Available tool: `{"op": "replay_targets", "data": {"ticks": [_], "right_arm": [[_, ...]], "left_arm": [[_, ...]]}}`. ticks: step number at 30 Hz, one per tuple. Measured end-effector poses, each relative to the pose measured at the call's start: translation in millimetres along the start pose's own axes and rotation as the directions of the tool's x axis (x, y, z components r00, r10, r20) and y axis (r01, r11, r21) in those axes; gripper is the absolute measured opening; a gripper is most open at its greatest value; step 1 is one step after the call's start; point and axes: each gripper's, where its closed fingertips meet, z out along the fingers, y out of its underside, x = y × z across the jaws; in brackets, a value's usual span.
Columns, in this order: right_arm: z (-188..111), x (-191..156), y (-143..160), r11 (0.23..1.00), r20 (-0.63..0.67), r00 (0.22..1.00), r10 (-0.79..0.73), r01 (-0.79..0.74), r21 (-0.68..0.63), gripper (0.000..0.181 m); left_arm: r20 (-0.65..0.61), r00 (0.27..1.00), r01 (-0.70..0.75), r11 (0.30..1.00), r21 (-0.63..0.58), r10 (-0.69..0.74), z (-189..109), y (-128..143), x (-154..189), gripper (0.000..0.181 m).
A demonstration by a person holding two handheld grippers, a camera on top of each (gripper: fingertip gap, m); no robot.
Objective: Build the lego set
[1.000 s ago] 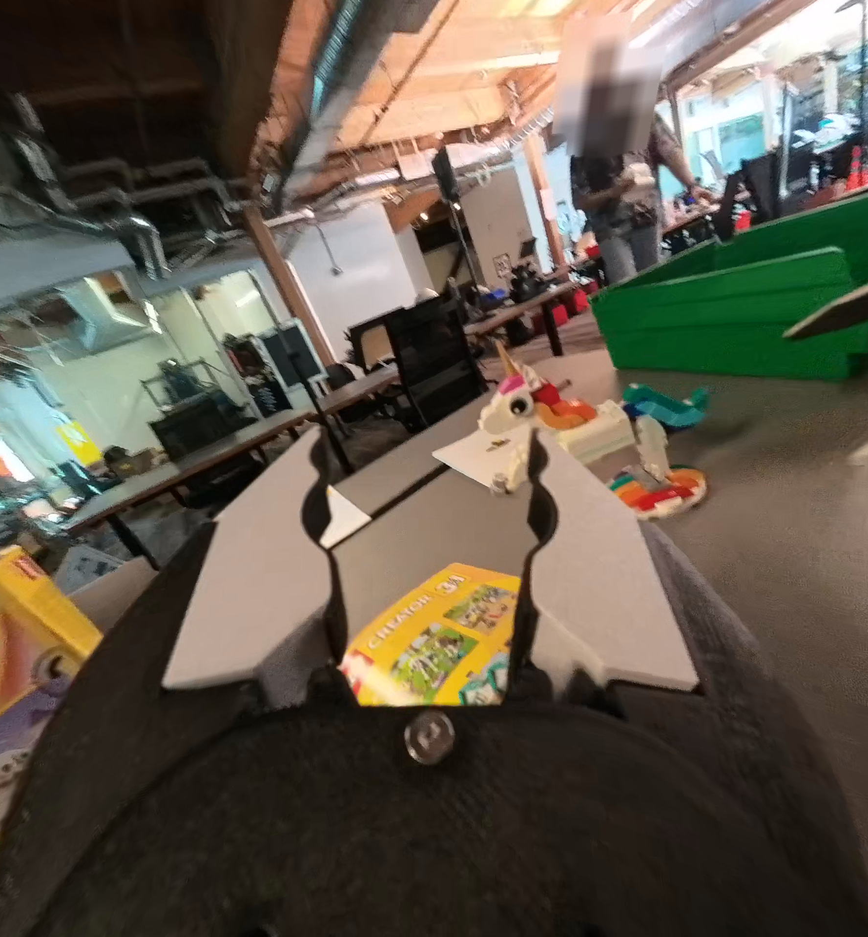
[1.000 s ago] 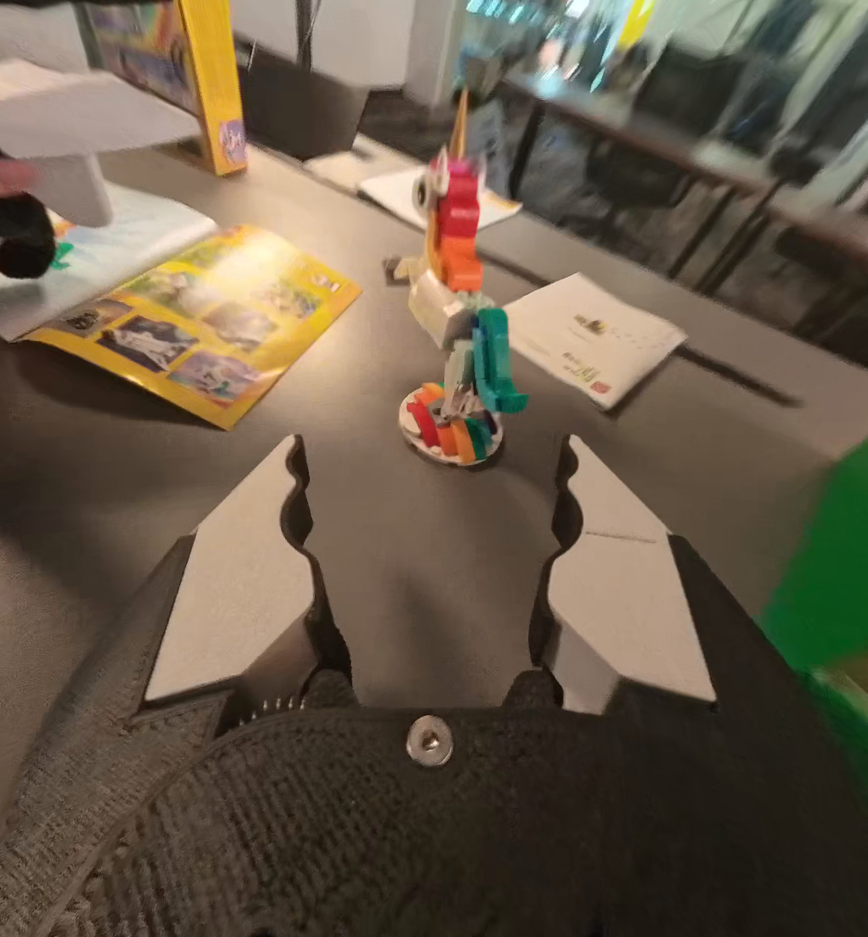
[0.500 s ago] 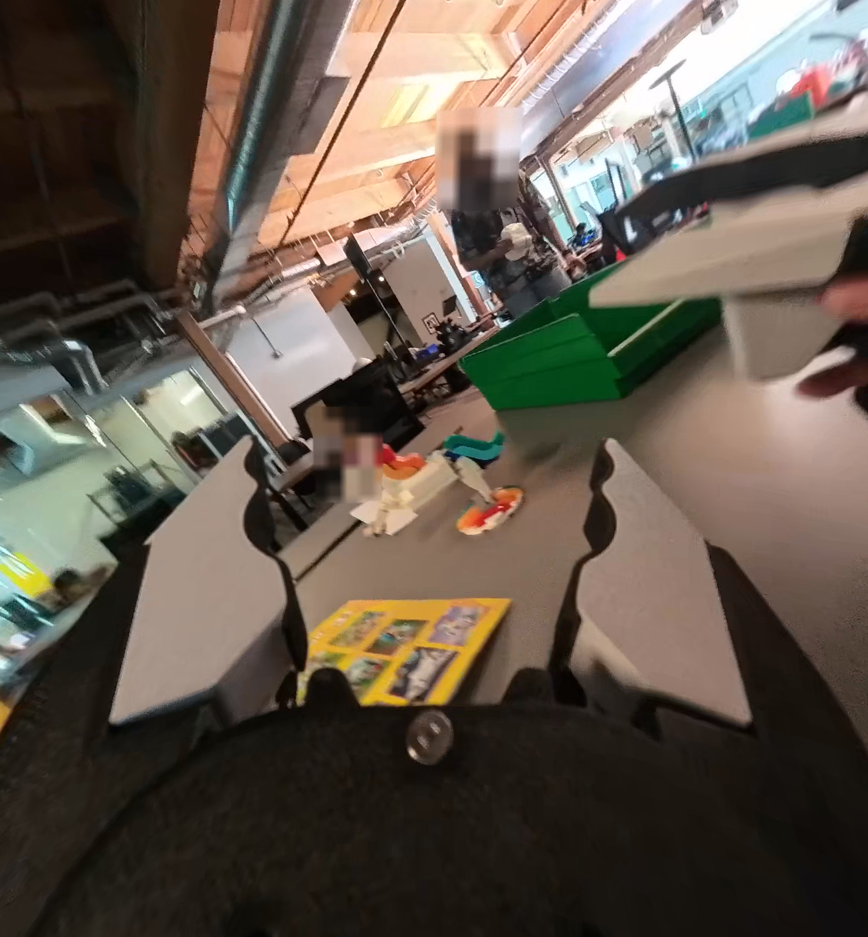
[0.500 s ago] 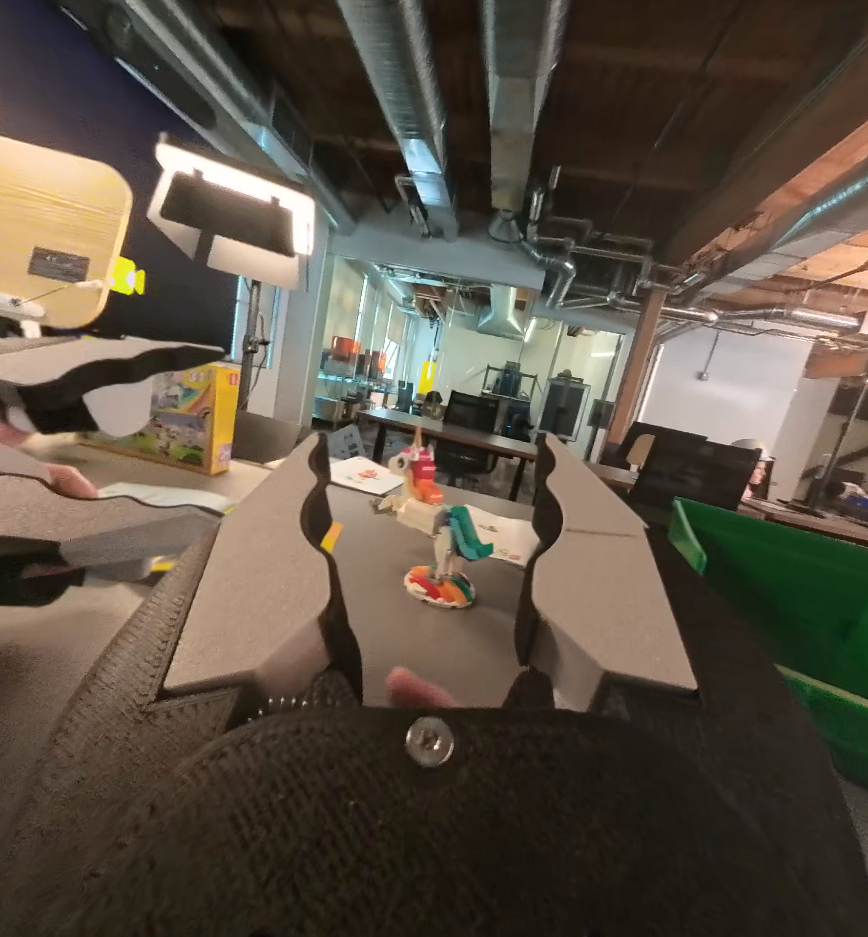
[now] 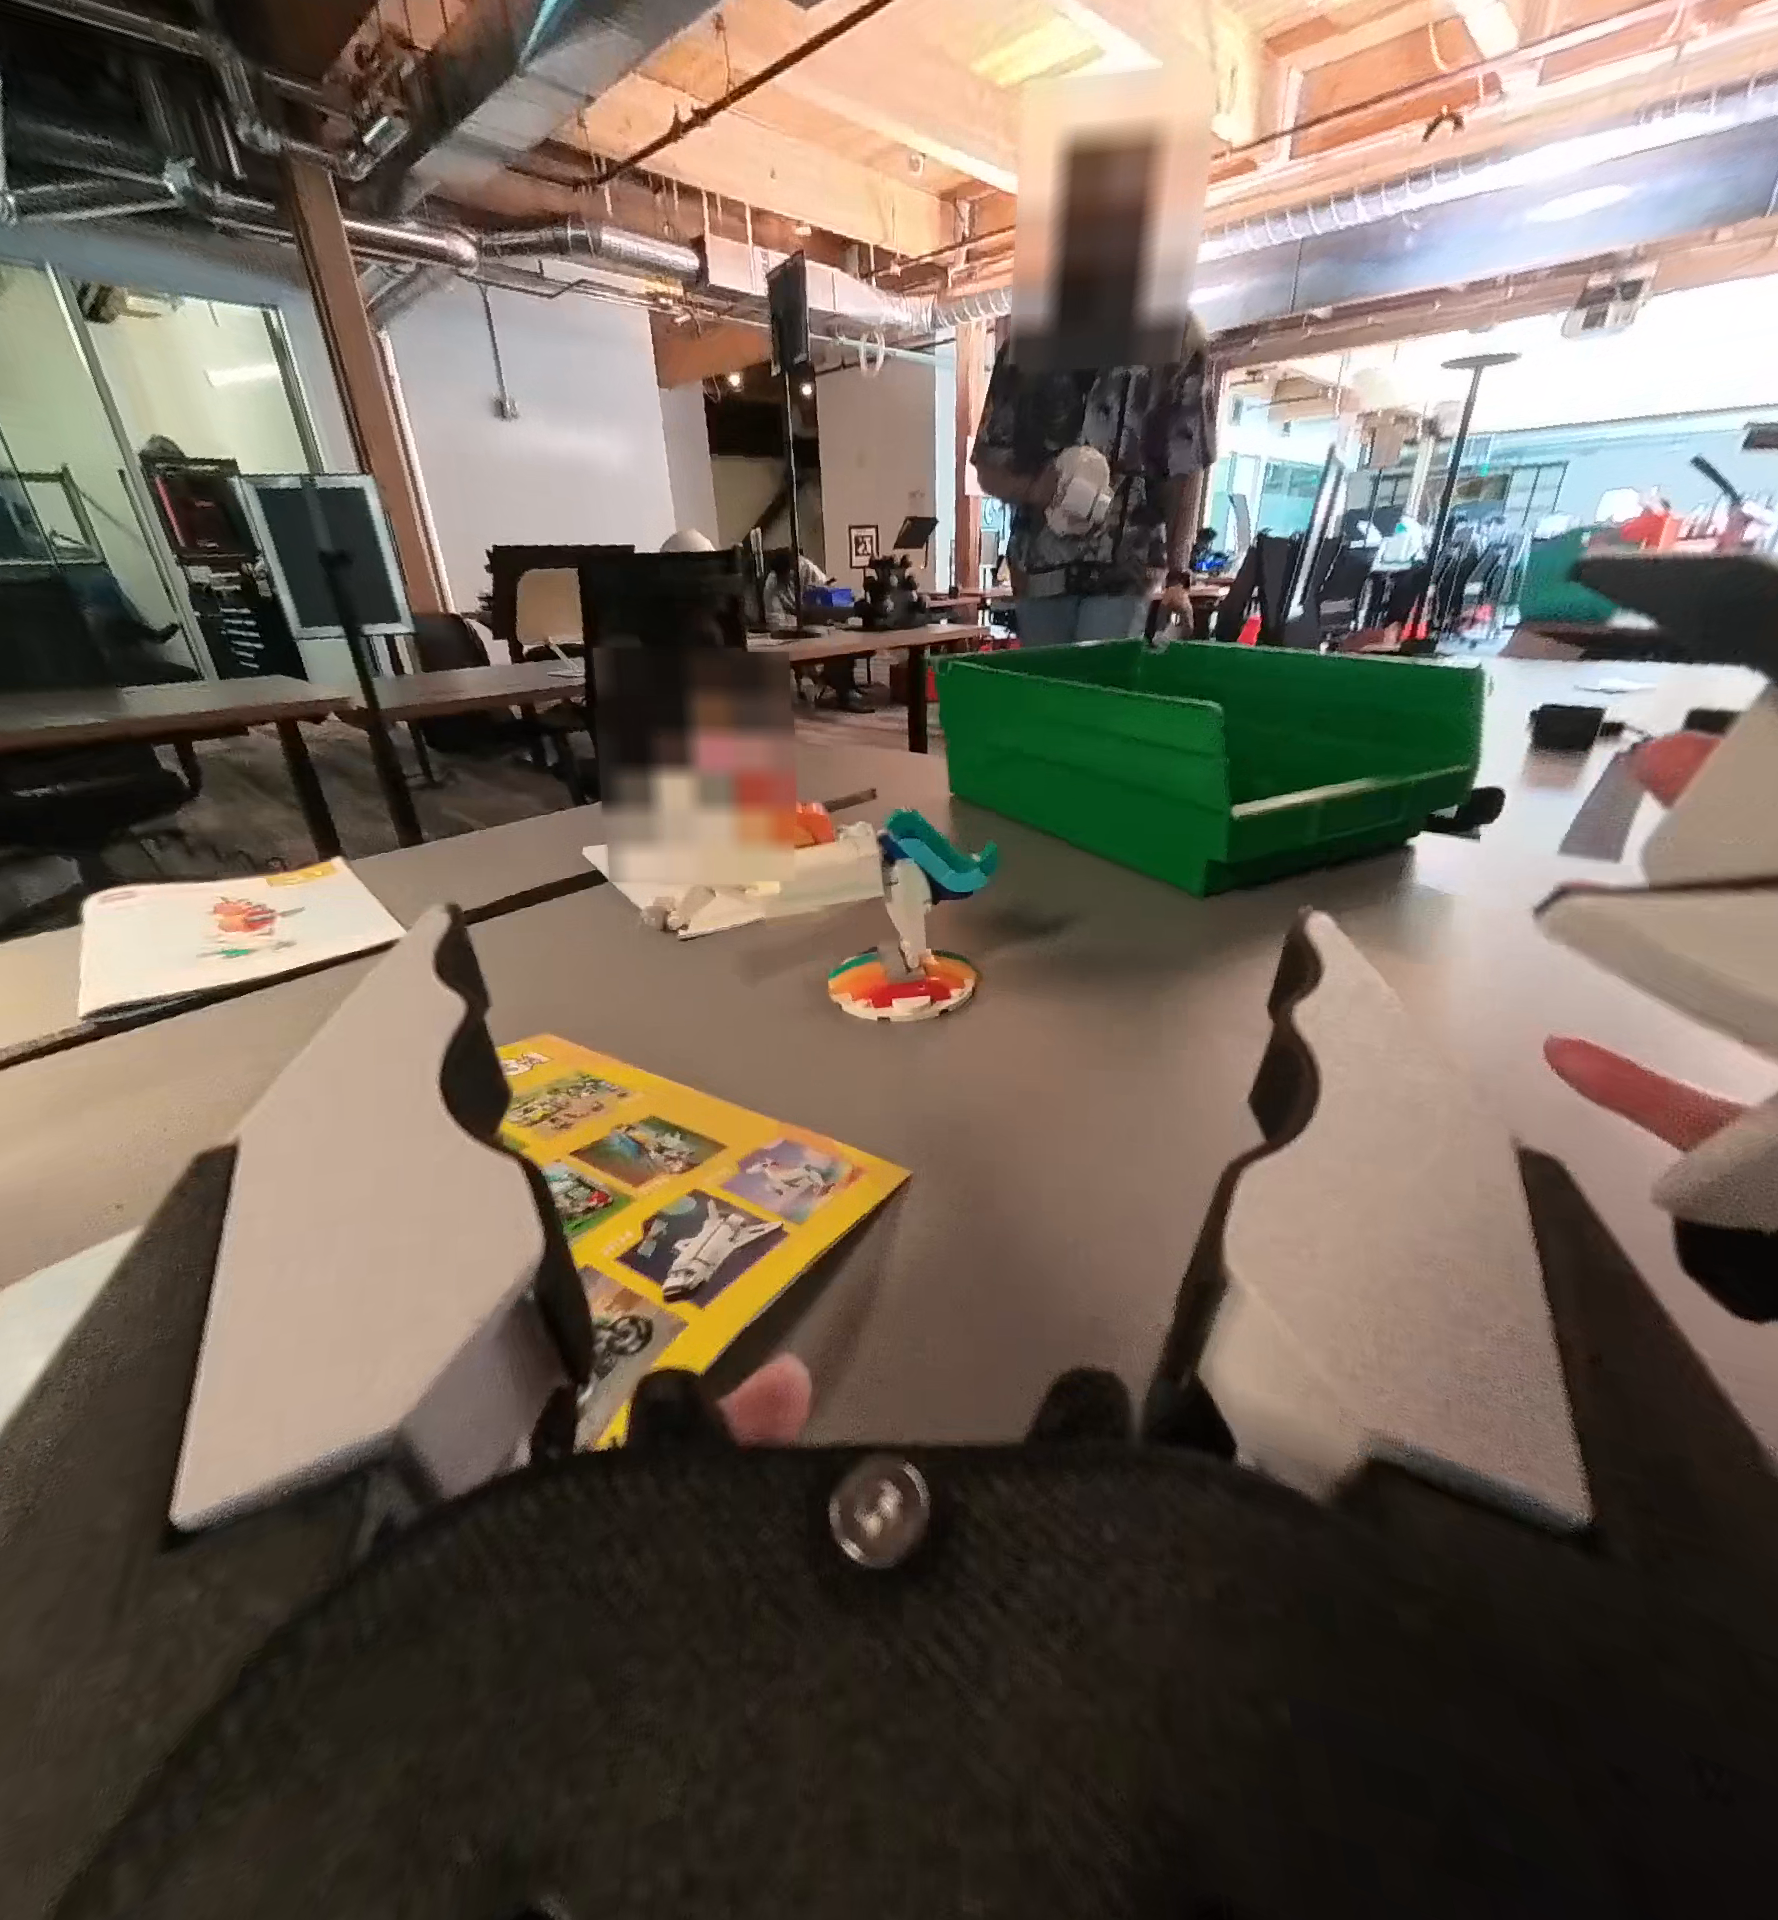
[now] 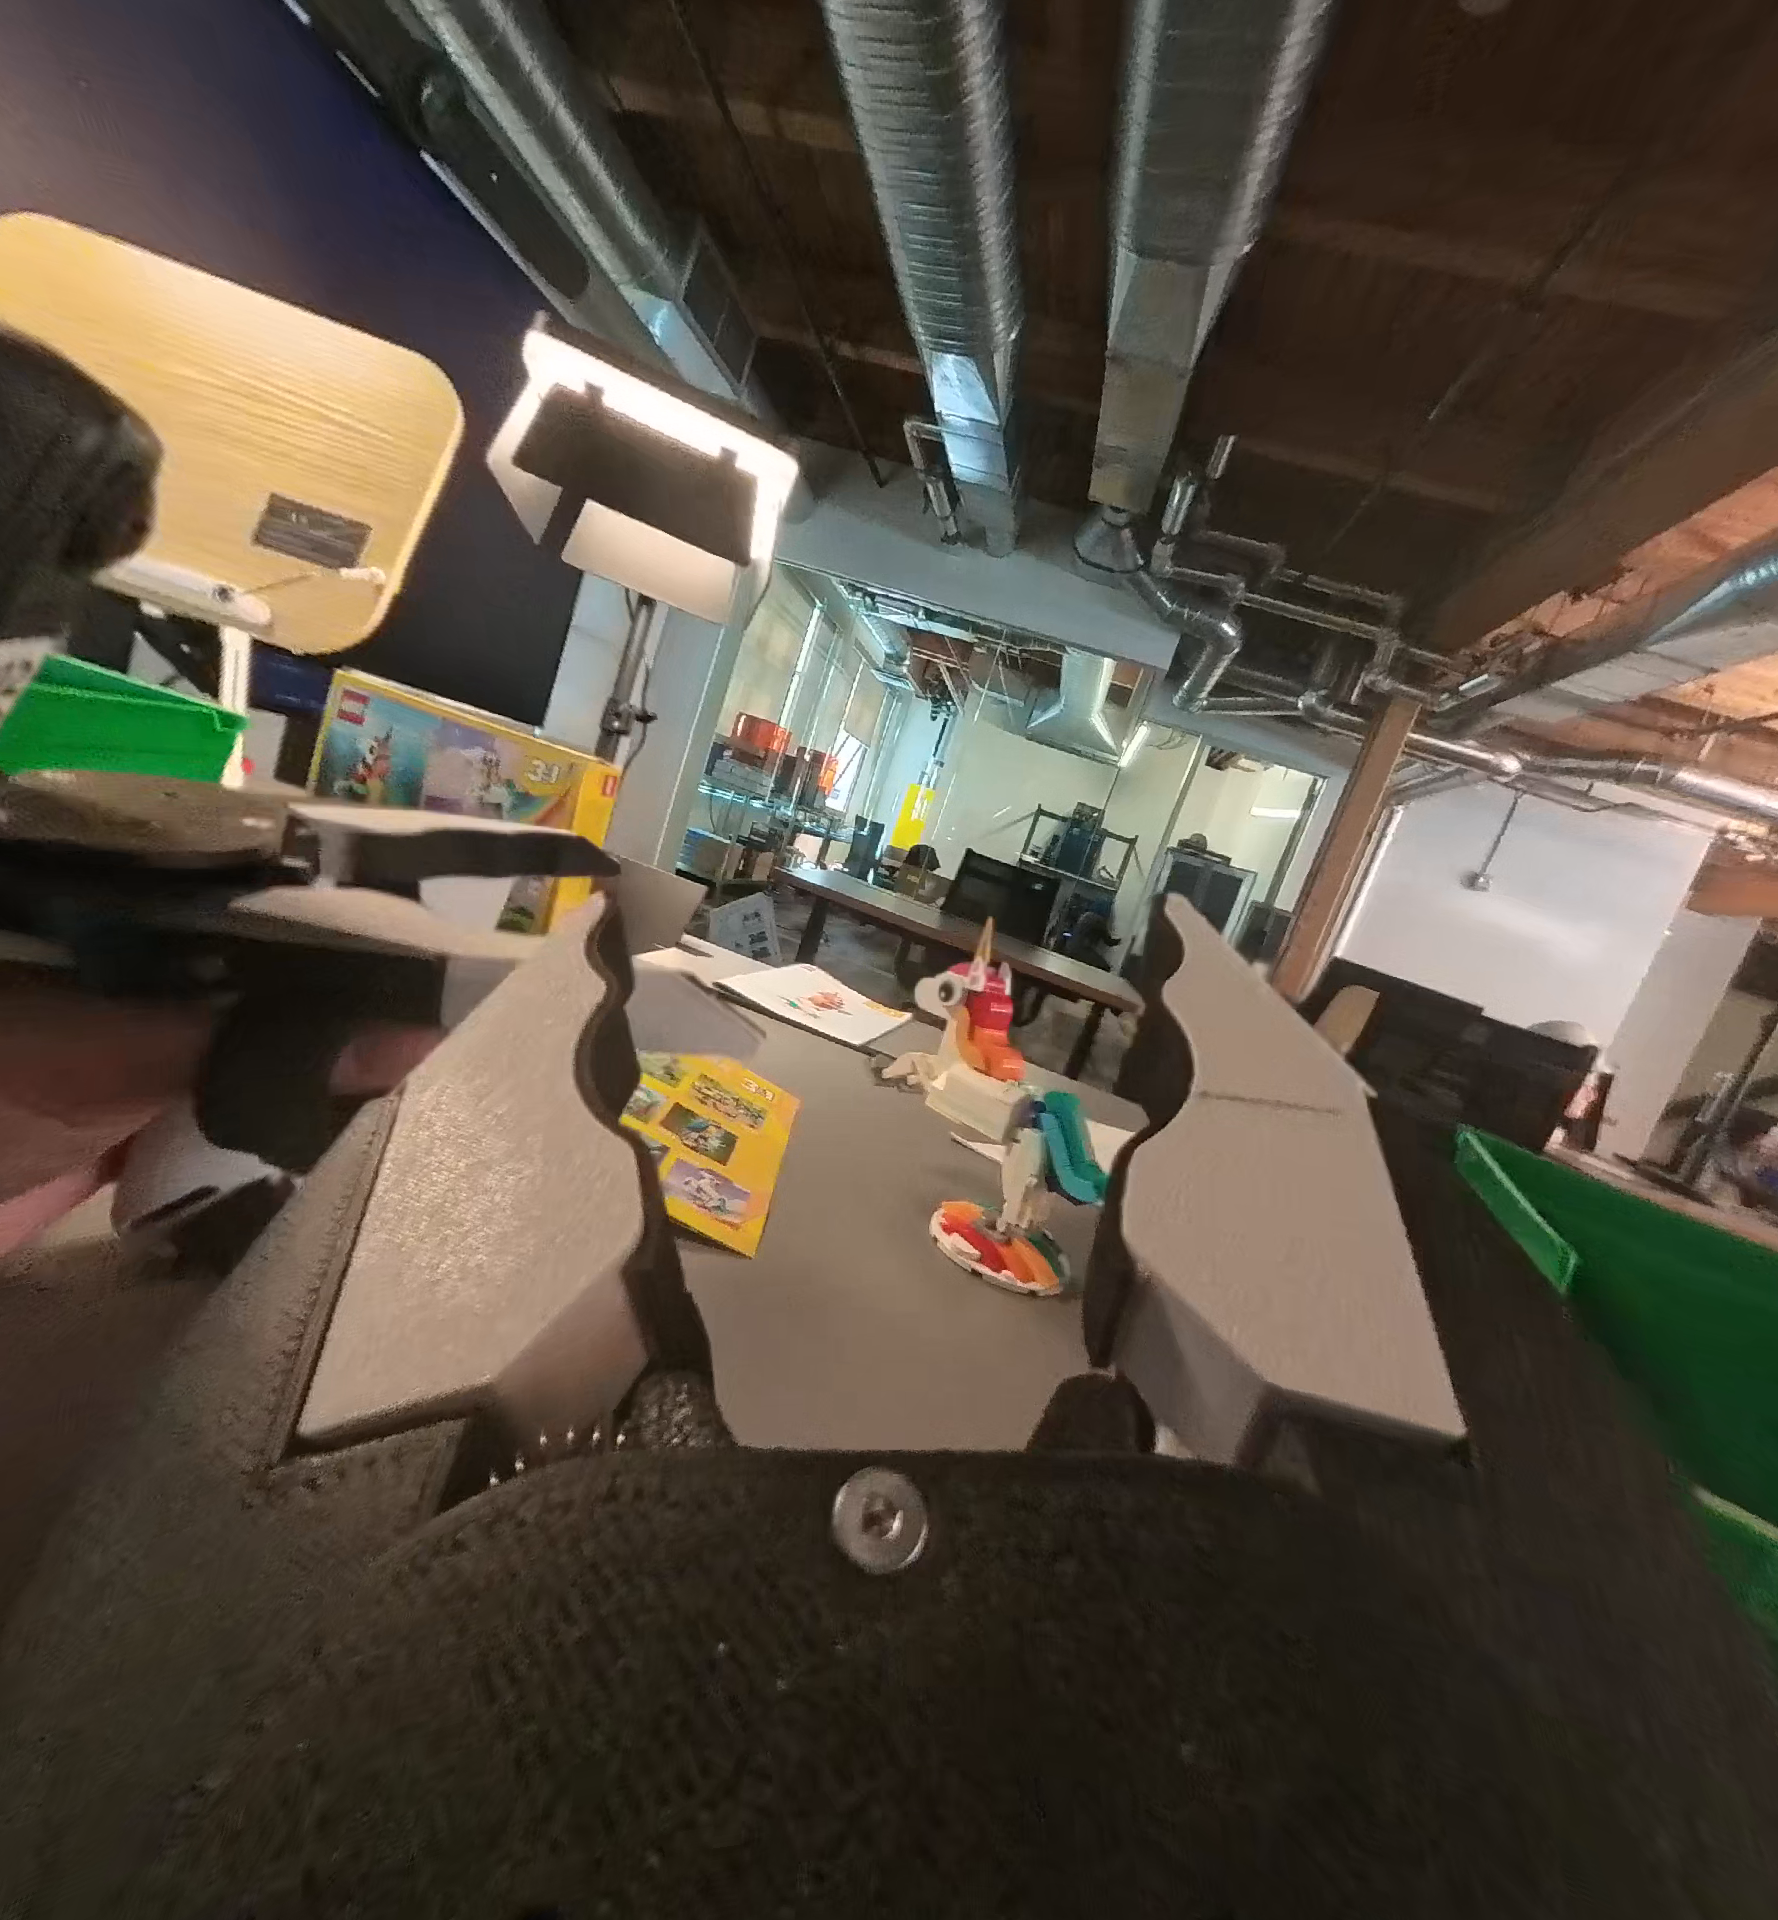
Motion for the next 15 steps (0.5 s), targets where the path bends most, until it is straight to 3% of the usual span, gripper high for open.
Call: {"op": "replay_targets", "data": {"ticks": [5,15], "right_arm": [[3.0,-4.3,4.3,0.999,0.011,0.999,-0.033,0.033,-0.017,0.097],[0.9,-1.0,-5.0,1.000,-0.013,1.000,-0.008,0.008,0.004,0.101]], "left_arm": [[0.011,1.000,0.015,0.999,0.033,-0.015,-6.3,-6.9,-6.0,0.142],[0.073,0.987,-0.147,0.989,0.010,0.146,-7.3,-9.5,-7.0,0.145]]}}
